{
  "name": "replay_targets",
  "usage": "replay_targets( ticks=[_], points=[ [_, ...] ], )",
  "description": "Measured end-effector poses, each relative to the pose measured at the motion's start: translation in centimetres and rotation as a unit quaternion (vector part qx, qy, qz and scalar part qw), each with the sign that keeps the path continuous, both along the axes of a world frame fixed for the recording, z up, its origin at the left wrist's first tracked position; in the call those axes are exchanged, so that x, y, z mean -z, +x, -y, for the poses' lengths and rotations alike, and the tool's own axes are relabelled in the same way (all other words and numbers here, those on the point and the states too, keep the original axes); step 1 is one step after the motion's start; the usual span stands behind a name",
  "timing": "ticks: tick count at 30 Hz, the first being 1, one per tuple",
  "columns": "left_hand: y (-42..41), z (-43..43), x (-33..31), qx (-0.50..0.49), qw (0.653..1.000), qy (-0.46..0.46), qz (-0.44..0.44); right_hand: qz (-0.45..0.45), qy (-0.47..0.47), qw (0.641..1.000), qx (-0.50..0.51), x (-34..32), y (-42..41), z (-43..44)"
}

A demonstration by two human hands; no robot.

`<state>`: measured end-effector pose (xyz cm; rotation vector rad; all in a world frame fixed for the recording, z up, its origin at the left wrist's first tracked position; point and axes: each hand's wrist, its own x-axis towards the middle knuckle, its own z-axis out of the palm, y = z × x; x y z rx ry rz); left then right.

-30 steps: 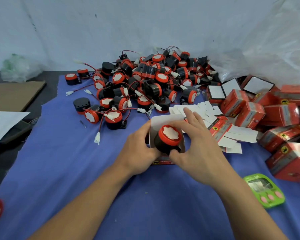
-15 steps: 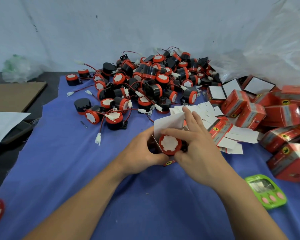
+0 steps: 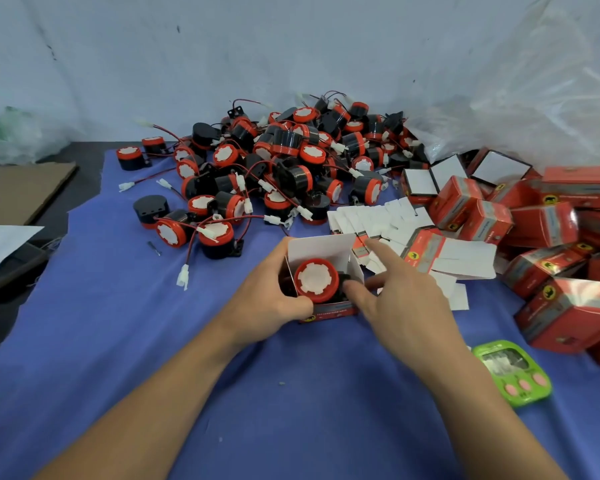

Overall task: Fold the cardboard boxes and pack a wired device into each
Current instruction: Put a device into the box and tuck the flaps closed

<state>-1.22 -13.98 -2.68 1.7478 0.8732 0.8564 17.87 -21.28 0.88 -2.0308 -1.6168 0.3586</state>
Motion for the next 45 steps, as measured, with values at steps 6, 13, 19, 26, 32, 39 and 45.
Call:
replay_targets(
  ticks=[6,13,19,26,32,39,45],
  points=[
    [0.6,0.3,-0.1,-0.028,0.999,-0.027,0.032,0.044,-0.028,0.997,0.064,0.1,-1.0,-0.2],
    [1.4,0.3,0.5,-0.09,0.994,-0.029,0.055,0.124,-0.053,0.988,0.073,-1.0,0.3,0.5],
    [1.7,0.6,0.4,-0.119,0.993,-0.011,0.015,-0.102,-0.02,0.994,-0.041,-2.7,4.2,1.4],
    [1.8,1.1,-0.1,-0.125,0.992,0.005,-0.01,-0.3,0.207,0.929,-0.072,-2.3,1.1,0.9],
    [1.7,1.5,0.0,-0.102,0.994,0.024,-0.014,0.117,0.148,0.981,-0.039,-0.3,-2.9,0.1],
    [2.2,1.5,0.4,-0.123,0.992,-0.002,-0.005,0.241,0.104,0.965,-0.021,-1.0,-3.5,0.7],
    [2.5,1.7,0.3,-0.127,0.992,-0.016,-0.01,0.206,0.054,0.975,-0.063,0.0,-2.3,1.0]
  ],
)
